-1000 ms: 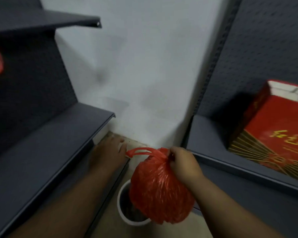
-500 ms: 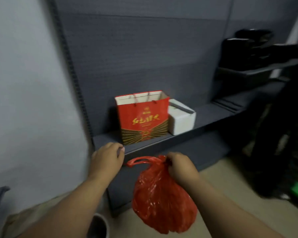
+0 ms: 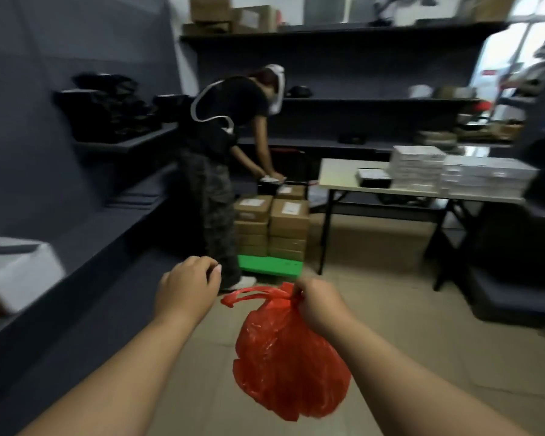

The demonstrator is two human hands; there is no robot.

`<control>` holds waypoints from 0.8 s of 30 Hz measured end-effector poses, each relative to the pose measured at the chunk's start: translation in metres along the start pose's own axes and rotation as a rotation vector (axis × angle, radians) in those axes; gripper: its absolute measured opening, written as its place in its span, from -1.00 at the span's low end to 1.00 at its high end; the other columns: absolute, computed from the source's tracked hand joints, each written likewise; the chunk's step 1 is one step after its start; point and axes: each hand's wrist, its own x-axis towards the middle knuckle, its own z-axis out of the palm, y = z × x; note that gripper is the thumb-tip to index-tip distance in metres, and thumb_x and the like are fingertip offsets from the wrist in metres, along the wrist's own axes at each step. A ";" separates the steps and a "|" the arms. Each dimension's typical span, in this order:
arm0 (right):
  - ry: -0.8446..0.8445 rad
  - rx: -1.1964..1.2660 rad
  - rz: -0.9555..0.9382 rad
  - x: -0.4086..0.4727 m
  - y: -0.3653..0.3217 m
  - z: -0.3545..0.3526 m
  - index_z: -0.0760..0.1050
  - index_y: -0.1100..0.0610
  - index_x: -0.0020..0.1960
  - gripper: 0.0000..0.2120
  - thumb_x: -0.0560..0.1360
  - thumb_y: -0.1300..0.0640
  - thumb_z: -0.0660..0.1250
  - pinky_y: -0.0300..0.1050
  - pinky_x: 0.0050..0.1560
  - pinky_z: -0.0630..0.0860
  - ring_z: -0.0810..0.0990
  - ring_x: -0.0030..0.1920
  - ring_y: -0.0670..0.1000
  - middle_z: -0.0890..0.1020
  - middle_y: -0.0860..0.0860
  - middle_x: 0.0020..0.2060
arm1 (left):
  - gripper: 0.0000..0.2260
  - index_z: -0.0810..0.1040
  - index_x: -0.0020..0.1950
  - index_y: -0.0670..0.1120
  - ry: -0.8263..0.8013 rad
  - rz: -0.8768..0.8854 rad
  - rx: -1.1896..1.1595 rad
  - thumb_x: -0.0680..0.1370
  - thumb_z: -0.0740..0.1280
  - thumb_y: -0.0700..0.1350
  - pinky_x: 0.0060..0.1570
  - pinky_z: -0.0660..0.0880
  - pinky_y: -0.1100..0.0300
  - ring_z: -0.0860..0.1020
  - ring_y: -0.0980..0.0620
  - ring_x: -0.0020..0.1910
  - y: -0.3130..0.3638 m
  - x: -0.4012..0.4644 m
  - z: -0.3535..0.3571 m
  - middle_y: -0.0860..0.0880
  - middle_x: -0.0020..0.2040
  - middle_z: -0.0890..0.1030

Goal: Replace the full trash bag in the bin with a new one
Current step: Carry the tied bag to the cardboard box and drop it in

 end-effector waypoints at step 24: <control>0.713 -0.067 1.252 -0.268 0.490 -0.299 0.53 0.13 -0.04 -0.81 0.45 0.29 0.19 -0.10 -0.03 0.44 0.55 0.09 0.18 0.59 0.16 0.06 | -0.73 0.58 0.03 -0.03 -0.461 1.148 -0.400 0.55 0.14 0.04 0.00 0.47 0.03 0.55 -0.10 0.05 0.696 -0.096 0.265 -0.04 0.03 0.62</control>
